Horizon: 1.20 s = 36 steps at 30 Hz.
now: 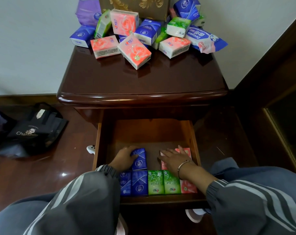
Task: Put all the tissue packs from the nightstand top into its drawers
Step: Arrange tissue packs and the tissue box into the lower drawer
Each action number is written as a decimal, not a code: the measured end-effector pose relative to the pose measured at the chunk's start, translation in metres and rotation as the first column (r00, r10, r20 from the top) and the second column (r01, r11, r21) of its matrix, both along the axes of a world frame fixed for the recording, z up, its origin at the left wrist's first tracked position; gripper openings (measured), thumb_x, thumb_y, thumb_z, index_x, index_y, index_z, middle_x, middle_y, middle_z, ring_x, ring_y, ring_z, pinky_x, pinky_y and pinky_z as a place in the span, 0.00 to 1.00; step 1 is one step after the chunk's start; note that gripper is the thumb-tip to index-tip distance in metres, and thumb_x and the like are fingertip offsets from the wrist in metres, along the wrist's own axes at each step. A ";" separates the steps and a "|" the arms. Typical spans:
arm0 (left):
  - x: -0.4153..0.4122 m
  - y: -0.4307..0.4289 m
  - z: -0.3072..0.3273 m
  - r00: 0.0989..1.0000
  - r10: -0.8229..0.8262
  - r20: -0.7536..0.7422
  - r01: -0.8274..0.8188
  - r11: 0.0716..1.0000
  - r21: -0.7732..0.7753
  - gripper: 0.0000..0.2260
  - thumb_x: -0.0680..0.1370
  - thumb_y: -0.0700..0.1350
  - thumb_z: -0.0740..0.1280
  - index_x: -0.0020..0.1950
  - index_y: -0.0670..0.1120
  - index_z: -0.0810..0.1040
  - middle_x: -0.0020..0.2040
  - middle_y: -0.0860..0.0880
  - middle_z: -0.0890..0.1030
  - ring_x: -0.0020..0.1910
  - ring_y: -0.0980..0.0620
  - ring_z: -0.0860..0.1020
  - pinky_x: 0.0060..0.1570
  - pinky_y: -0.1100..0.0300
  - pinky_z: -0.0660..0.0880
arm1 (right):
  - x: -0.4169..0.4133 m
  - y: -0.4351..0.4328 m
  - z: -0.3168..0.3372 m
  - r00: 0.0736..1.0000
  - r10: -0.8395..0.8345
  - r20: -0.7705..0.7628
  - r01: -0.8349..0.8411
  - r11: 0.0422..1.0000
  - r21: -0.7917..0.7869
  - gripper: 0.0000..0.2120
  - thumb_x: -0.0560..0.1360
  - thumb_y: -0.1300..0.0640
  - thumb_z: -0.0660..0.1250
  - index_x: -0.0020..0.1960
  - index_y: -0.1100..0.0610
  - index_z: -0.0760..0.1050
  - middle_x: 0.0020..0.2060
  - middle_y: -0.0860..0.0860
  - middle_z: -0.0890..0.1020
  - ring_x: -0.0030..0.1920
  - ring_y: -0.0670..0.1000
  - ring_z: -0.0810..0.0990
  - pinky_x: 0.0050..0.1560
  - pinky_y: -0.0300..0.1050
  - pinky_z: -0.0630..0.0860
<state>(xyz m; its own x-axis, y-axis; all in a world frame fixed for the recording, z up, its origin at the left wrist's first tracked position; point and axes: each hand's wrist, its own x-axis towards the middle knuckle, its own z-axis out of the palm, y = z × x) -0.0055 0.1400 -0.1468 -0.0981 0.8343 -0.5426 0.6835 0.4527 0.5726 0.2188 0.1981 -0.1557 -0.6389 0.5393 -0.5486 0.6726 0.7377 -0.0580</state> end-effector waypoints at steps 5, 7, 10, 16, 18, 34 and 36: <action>-0.003 0.005 0.003 0.995 -0.097 -0.036 0.097 0.995 0.010 0.18 0.81 0.45 0.61 0.72 0.47 0.68 0.66 0.43 0.75 0.61 0.48 0.76 0.54 0.60 0.75 | 0.003 0.001 0.012 1.000 -0.006 -0.026 0.004 0.999 -0.045 0.30 0.78 0.62 0.57 0.76 0.46 0.52 0.77 0.48 0.50 0.77 0.52 0.47 0.73 0.62 0.41; -0.003 0.006 0.003 0.990 -0.124 -0.061 0.125 0.992 0.015 0.19 0.81 0.45 0.60 0.72 0.47 0.68 0.67 0.43 0.74 0.63 0.48 0.76 0.55 0.59 0.74 | 0.004 0.001 0.017 0.998 -0.034 -0.059 0.031 0.998 -0.063 0.30 0.78 0.63 0.56 0.76 0.46 0.52 0.77 0.47 0.51 0.77 0.51 0.45 0.73 0.61 0.41; 0.000 0.006 0.003 0.985 -0.141 -0.102 0.144 0.989 0.023 0.19 0.82 0.45 0.60 0.73 0.47 0.68 0.67 0.43 0.74 0.64 0.47 0.74 0.59 0.58 0.72 | 0.007 0.003 0.025 0.990 -0.074 -0.117 0.065 0.995 -0.078 0.28 0.79 0.62 0.55 0.75 0.45 0.54 0.77 0.45 0.54 0.77 0.49 0.45 0.74 0.58 0.41; 0.005 -0.001 0.004 0.994 -0.025 -0.105 0.028 0.999 0.026 0.21 0.81 0.46 0.60 0.74 0.46 0.64 0.69 0.41 0.70 0.65 0.44 0.72 0.62 0.54 0.72 | 0.020 0.016 0.047 0.947 -0.156 -0.282 0.193 0.975 0.108 0.24 0.78 0.61 0.56 0.72 0.48 0.62 0.74 0.46 0.63 0.76 0.46 0.51 0.74 0.51 0.45; 0.008 -0.005 0.007 0.995 0.025 -0.094 -0.021 0.999 0.047 0.22 0.81 0.48 0.61 0.74 0.47 0.63 0.69 0.42 0.68 0.65 0.44 0.72 0.60 0.55 0.73 | 0.029 0.020 0.054 0.901 -0.226 -0.370 0.319 0.924 0.211 0.24 0.76 0.62 0.59 0.71 0.49 0.64 0.73 0.47 0.64 0.76 0.48 0.53 0.74 0.52 0.46; 0.010 -0.013 0.191 0.980 -0.057 -0.191 0.183 0.640 0.746 0.08 0.77 0.37 0.64 0.54 0.44 0.80 0.50 0.50 0.81 0.51 0.57 0.77 0.53 0.71 0.67 | 0.036 0.017 0.178 0.333 -0.047 -0.942 0.657 0.728 0.196 0.12 0.74 0.59 0.61 0.53 0.59 0.80 0.45 0.54 0.83 0.47 0.54 0.80 0.48 0.43 0.75; 0.000 -0.008 0.219 0.976 0.032 -0.213 0.157 0.572 0.805 0.08 0.78 0.39 0.64 0.55 0.45 0.78 0.50 0.52 0.79 0.50 0.58 0.76 0.52 0.68 0.69 | 0.037 0.032 0.203 0.338 -0.007 -0.941 0.687 0.685 0.242 0.13 0.73 0.58 0.62 0.54 0.60 0.78 0.48 0.56 0.83 0.49 0.57 0.79 0.51 0.48 0.74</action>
<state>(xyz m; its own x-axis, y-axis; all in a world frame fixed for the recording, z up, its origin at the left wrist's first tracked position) -0.0053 0.1320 0.0717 -0.0444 0.9187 0.3924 0.8231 -0.1890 0.5356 0.2558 0.2299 0.0470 -0.1980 0.7737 0.6019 0.6975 0.5426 -0.4681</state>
